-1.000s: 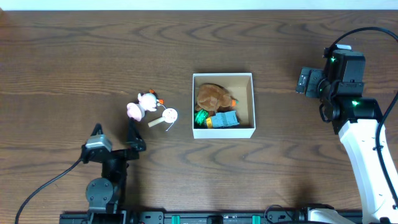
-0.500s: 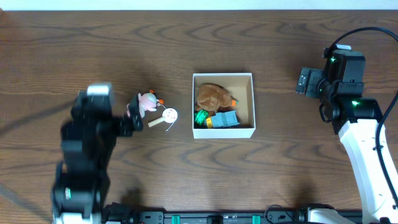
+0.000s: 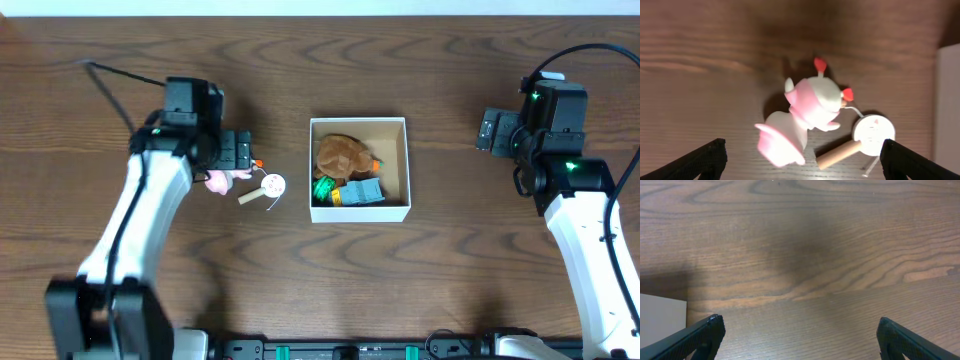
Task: Pack container
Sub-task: 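Move the left gripper over the pink-and-white plush figure, then close the left gripper on the pink-and-white plush and lift it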
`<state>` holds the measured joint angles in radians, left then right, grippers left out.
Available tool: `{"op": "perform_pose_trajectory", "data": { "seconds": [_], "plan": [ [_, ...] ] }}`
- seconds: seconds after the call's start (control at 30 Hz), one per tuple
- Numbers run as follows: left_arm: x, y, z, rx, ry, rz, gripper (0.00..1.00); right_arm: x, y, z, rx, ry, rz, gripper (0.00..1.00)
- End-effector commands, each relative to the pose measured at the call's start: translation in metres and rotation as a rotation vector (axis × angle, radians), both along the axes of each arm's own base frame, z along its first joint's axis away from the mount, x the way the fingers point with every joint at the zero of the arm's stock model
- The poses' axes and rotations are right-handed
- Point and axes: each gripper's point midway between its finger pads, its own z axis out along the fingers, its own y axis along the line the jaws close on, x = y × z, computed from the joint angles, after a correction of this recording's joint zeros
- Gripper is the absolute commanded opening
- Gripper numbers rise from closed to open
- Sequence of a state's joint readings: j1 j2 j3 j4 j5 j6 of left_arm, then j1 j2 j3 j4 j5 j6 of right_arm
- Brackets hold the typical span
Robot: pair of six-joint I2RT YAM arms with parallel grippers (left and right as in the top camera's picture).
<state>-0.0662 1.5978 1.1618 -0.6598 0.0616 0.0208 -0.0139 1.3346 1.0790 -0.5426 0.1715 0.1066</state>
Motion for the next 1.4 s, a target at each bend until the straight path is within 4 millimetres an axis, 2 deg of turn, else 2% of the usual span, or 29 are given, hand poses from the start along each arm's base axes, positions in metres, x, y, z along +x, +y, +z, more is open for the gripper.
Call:
{"op": "perform_pose_trajectory", "data": {
  "seconds": [0.0,0.43,0.47,0.57,0.67,0.7,0.77,0.83,0.93,1.1,1.23,1.37],
  "plan": [
    [0.004,0.0,-0.014,0.001,0.034,-0.006,0.98,0.001,0.0,0.0,0.008,-0.001,-0.008,0.99],
    [0.004,0.005,-0.062,0.064,0.144,-0.083,1.0,0.001,0.0,0.0,0.008,-0.001,-0.008,0.99],
    [0.004,0.006,-0.066,0.065,0.154,-0.086,0.93,0.001,0.0,0.0,0.008,-0.001,-0.008,0.99],
    [0.002,0.006,-0.072,0.073,0.174,-0.112,0.6,0.001,0.0,0.0,0.008,-0.001,-0.008,0.99],
    [0.001,0.006,-0.075,0.073,0.182,-0.112,0.31,0.001,0.0,0.0,0.008,-0.001,-0.008,0.99],
    [0.001,0.006,-0.075,0.073,0.183,-0.112,0.25,0.001,0.0,0.0,0.008,-0.001,-0.008,0.99],
    [0.001,0.006,-0.075,0.072,0.183,-0.112,0.19,0.001,0.0,0.0,0.008,-0.001,-0.008,0.99],
    [-0.002,0.006,-0.076,0.072,0.196,-0.111,0.07,0.001,0.0,0.0,0.008,-0.001,-0.008,0.99],
    [-0.008,0.006,-0.075,0.073,0.217,-0.113,0.06,0.001,0.0,0.0,0.008,-0.001,-0.008,0.99],
    [-0.003,0.005,-0.051,0.072,0.149,-0.111,0.06,0.001,0.0,0.0,0.008,-0.001,-0.008,0.99],
    [0.003,0.004,-0.011,0.066,0.033,-0.107,0.06,0.001,0.0,0.0,0.008,-0.001,-0.008,0.99],
    [0.003,-0.018,0.033,-0.015,-0.097,-0.159,0.06,0.001,0.0,0.0,0.008,-0.001,-0.008,0.99]
  ]
}}
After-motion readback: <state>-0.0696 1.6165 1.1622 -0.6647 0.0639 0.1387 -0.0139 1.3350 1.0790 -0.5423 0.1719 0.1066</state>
